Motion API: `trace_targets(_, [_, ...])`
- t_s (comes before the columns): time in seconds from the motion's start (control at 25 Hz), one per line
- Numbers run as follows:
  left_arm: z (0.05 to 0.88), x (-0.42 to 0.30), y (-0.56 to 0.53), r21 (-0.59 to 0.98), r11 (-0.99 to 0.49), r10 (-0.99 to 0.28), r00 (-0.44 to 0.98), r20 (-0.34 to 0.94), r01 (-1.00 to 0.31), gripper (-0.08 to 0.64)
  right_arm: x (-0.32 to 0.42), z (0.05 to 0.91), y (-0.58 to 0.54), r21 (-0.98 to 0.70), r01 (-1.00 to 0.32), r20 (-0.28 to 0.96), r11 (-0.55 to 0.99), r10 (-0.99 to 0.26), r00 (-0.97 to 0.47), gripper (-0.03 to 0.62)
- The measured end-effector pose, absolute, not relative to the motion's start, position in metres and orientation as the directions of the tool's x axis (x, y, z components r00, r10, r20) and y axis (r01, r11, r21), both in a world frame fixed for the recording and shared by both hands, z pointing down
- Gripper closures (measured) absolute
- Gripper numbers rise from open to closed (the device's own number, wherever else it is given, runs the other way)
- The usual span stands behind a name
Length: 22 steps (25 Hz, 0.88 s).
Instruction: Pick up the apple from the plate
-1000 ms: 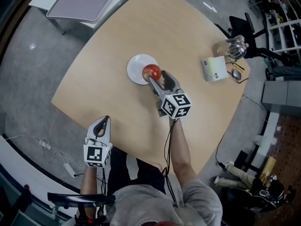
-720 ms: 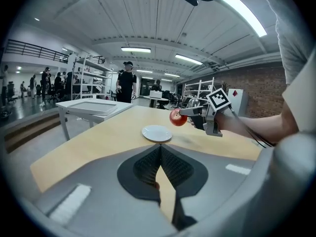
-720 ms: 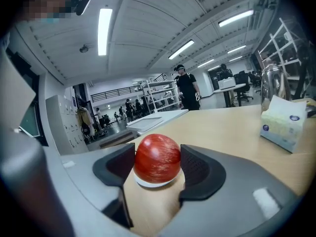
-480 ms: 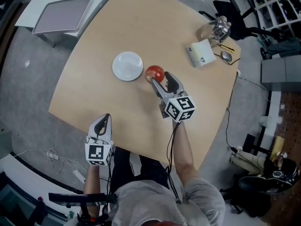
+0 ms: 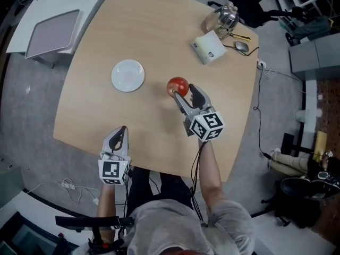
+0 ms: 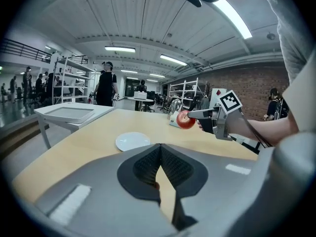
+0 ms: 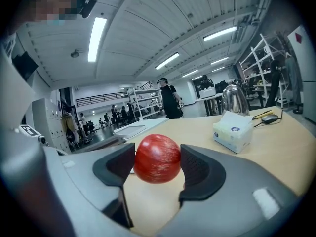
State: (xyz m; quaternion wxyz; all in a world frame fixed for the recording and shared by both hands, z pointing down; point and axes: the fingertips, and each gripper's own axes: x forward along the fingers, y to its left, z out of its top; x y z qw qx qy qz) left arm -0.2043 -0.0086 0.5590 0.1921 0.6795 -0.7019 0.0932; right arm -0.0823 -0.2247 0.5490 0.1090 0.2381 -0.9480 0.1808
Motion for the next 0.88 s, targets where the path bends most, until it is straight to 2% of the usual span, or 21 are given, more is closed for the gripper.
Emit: trace_targets(0.88, [0.562, -0.113, -0.073, 0.14, -0.176, -0.894, 0.217, 0.392, -0.974, 0.54, 0.068, 0.547, -0.244, -0.293, -0.675, 0.281, 0.677, -0.614, -0.738, 0.299])
